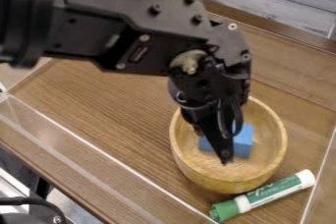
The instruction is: Put the blue block in the brown bowl
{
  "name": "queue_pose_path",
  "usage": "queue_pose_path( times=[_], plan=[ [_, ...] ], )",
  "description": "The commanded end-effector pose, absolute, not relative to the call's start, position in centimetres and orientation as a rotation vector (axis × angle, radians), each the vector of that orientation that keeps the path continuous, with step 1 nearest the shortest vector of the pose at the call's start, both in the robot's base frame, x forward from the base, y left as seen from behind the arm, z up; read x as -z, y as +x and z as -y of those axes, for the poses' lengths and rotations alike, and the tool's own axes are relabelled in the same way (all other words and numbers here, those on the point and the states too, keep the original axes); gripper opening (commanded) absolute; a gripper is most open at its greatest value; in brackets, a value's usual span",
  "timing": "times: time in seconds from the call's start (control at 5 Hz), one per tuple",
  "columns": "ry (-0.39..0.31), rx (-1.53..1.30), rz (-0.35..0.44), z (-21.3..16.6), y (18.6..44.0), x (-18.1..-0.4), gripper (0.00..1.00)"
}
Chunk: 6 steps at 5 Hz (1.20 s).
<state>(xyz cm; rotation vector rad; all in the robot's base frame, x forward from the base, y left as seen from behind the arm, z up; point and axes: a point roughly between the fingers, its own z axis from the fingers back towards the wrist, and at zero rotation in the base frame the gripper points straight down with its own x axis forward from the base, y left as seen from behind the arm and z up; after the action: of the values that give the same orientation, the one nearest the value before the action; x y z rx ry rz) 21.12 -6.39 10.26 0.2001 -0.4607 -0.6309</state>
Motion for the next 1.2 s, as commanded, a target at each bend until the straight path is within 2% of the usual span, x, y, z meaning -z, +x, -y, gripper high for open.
queue_pose_path(
  times=[0.0,1.0],
  plan=[
    [0.202,0.62,0.485,6.15,21.58,-10.87,0.0],
    [0.214,0.596,0.483,5.34,21.8,-10.33,0.0]
  ],
)
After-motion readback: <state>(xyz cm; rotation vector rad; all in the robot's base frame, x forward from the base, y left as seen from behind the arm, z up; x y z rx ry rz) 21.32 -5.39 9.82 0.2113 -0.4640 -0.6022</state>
